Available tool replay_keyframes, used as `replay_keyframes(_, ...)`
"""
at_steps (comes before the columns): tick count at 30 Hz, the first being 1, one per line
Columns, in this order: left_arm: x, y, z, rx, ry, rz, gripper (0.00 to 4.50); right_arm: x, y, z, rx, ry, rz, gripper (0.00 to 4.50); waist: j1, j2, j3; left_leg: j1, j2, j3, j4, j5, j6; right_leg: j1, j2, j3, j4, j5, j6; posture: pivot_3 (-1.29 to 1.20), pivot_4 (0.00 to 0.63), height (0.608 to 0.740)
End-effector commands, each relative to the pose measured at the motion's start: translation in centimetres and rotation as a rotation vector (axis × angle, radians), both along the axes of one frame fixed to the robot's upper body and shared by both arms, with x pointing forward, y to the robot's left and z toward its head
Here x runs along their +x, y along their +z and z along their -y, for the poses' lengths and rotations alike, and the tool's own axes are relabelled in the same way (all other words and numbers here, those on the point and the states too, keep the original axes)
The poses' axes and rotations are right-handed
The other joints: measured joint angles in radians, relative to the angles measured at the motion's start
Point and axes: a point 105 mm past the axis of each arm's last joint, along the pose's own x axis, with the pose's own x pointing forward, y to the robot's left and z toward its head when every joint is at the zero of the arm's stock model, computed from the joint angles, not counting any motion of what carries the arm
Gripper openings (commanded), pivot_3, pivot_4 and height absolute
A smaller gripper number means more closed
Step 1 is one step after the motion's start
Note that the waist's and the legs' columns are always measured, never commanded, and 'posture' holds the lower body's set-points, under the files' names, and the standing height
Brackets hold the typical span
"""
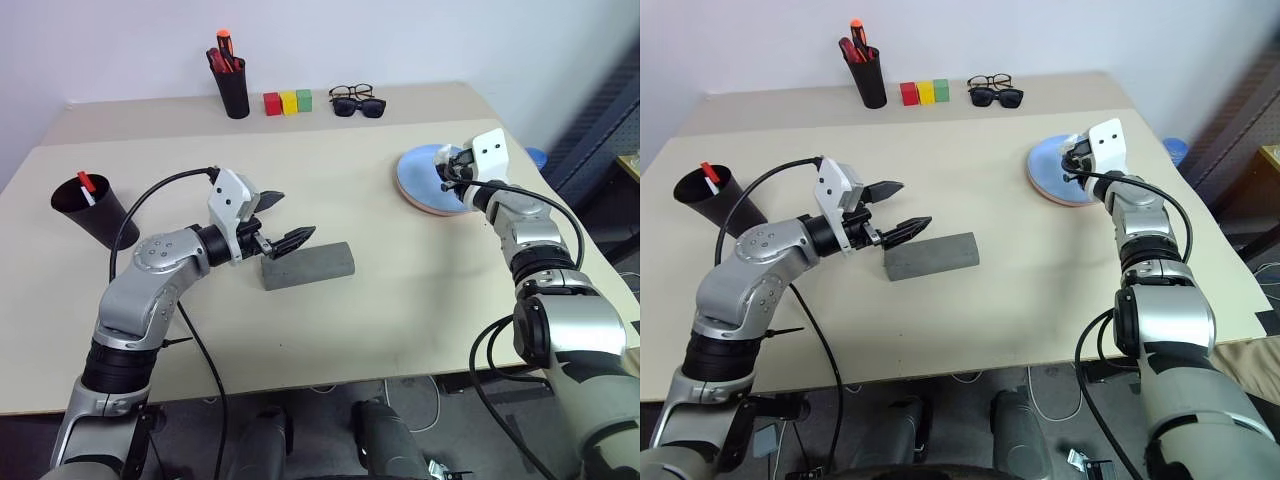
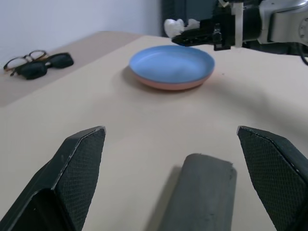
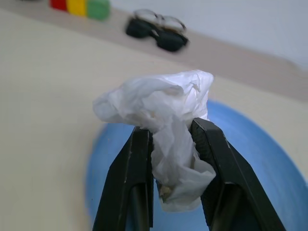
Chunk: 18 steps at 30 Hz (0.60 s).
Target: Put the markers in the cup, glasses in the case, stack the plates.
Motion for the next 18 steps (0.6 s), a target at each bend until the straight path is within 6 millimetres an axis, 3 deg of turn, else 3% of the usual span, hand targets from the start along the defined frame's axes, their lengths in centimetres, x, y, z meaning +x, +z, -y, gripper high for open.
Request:
replay_keyframes(1,-0.5,1.5,-0.3,-0.018,0.028,0.061,4.50,0.3,2.1,0.2,-0.014,-0.015,0.059,2.45,0.000,0.000,0.000,0.000,0.000,0.000,0.000,0.000,0.000,0.000,0.000,0.000,0.000,0.000,0.000,0.00,0.150,0.740)
replay_keyframes(5,-0.6,0.9,-0.5,-0.016,0.057,0.049,4.50,0.2,2.6,0.6,-0.022,-0.013,0.083,4.49,-0.001,0.000,0.000,0.000,0.000,0.000,0.000,0.000,0.000,0.000,0.000,0.000,-0.001,0.000,0.000,0.00,0.150,0.740)
replay_keyframes(14,0.8,-1.6,0.4,-0.049,0.129,0.013,4.50,-2.7,4.4,0.7,0.018,0.241,0.161,4.49,0.003,0.000,0.000,0.000,0.000,0.000,0.001,0.000,0.000,0.002,0.000,0.000,-0.001,0.001,0.001,0.00,0.150,0.740)
replay_keyframes(18,1.2,-3.1,0.8,-0.047,0.144,0.011,4.50,-7.4,3.8,0.3,-0.009,0.352,0.165,4.49,0.010,0.000,0.000,0.000,0.000,-0.003,0.000,0.000,0.000,0.002,0.000,-0.001,-0.002,0.002,0.004,0.00,0.150,0.740)
